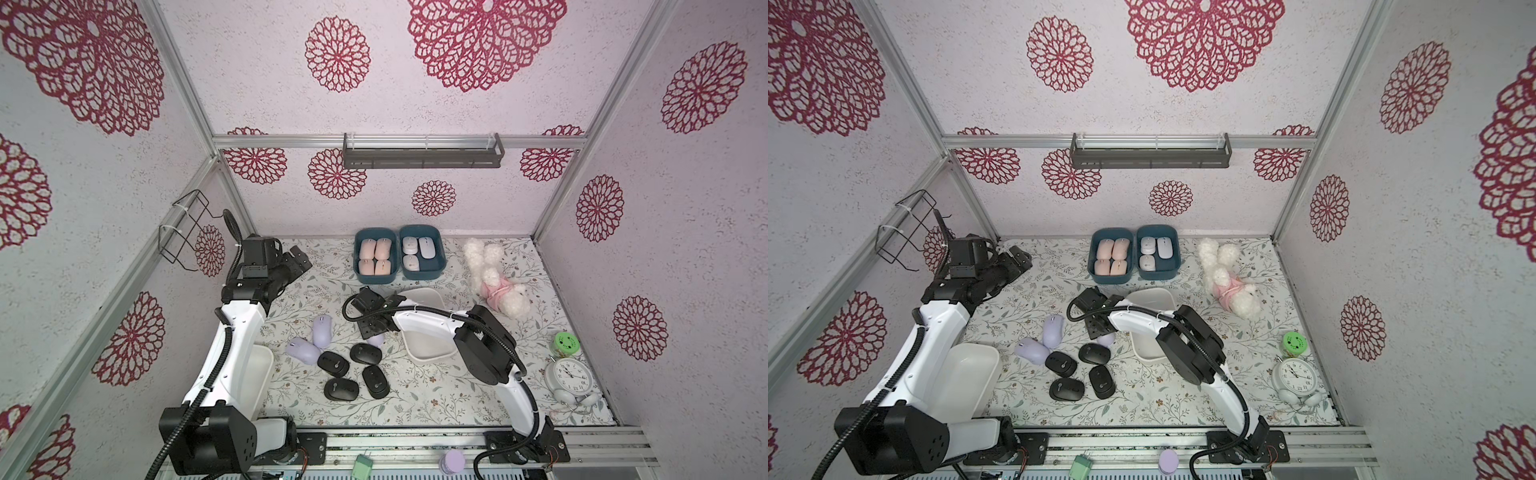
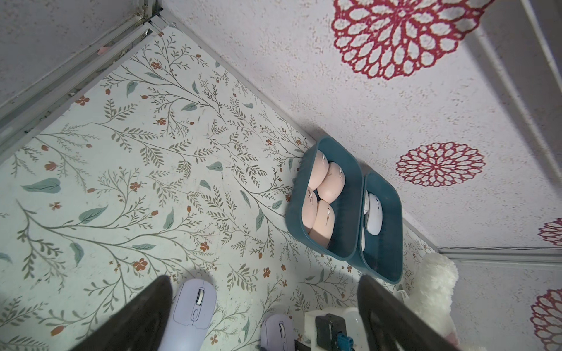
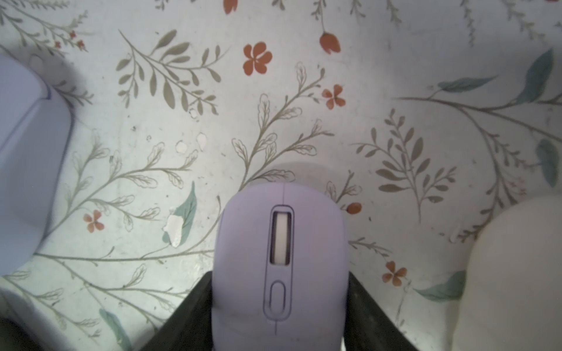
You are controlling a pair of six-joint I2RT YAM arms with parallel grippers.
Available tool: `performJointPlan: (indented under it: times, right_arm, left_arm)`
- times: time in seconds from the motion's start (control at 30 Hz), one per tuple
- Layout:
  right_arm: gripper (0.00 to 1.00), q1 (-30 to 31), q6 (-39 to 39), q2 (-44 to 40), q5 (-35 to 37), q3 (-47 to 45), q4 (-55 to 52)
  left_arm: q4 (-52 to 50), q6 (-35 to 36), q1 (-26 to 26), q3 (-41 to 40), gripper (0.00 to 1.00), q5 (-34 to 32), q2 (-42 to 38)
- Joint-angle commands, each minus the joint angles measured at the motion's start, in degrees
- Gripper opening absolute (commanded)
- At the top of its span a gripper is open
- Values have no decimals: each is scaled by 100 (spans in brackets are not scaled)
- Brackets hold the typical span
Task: Place the mice by color into the storage box
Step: Pick up the mouse from the center of the board, then place the mouse in the storage box.
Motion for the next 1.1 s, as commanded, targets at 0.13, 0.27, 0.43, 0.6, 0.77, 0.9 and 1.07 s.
performJointPlan:
  times: [0.13,0.27,0.43,0.6,0.77,0.9,1.07]
  right_arm:
    - [53,-22,-166,-619,343,-66,294]
    - [52,-38,-349,-965,439,26,283]
    - [51,-150,-563,-1720,770,-359,351]
    - [51,-583,-699,-2828,1026,-1430,338]
    - [51,-1004,-661,-3559,509,-2545,503]
    - [51,-1114,-666,-3547,175,-2984,825]
    - [51,-1277,-772,-3095,-1,-3111,1327]
  left_arm:
    - [167,-63,106,-65,97,150,-71]
    - [186,-36,116,-76,97,136,-58]
    - [396,-15,108,-145,97,550,85]
    - [451,-36,-38,-15,97,1523,561]
    - [327,106,-446,109,97,1605,728]
    - [317,113,-525,127,97,1661,795]
    - [300,163,-516,135,97,1583,790]
